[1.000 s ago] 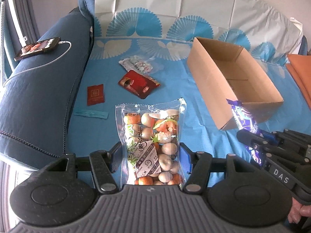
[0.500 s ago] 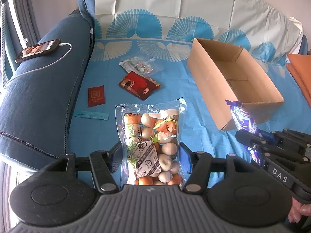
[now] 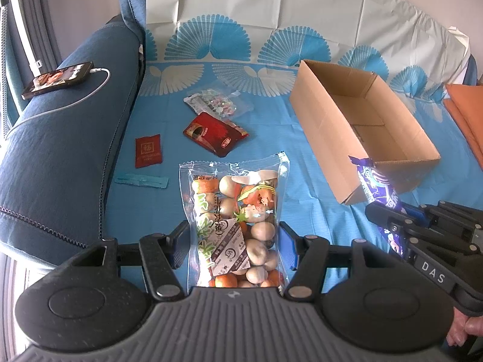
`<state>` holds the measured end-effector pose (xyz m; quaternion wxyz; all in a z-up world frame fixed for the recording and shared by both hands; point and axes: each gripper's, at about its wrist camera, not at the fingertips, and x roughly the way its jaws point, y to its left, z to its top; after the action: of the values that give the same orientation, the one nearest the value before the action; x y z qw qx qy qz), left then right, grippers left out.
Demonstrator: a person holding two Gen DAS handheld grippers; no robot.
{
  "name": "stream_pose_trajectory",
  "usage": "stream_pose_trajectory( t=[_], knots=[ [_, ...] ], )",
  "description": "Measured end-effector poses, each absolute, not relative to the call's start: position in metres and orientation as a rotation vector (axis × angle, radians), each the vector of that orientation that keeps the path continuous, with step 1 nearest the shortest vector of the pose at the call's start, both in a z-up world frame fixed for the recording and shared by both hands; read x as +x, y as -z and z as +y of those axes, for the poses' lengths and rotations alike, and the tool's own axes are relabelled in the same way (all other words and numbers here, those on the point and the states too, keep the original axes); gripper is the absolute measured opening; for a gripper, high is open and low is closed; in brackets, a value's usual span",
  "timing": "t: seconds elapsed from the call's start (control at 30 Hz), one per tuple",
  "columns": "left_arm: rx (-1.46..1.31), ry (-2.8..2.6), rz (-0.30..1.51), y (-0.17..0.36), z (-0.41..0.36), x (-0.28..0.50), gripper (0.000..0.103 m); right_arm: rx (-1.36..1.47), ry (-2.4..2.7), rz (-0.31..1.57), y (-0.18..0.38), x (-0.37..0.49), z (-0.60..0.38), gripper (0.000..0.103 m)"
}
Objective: Organize snacks
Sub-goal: 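Lift the nut bag and purple bar and carry them over the box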
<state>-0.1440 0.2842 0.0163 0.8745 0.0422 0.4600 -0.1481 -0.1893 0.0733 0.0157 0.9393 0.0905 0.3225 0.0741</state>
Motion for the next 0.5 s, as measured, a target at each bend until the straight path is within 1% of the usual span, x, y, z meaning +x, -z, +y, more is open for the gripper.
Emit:
stream_pose_trajectory(
  t=[0.5],
  knots=[
    [0.116, 0.321, 0.935, -0.031, 0.266, -0.128, 0.065, 0.227, -0.101, 0.624, -0.016, -0.187, 0.056, 0.017]
  ],
)
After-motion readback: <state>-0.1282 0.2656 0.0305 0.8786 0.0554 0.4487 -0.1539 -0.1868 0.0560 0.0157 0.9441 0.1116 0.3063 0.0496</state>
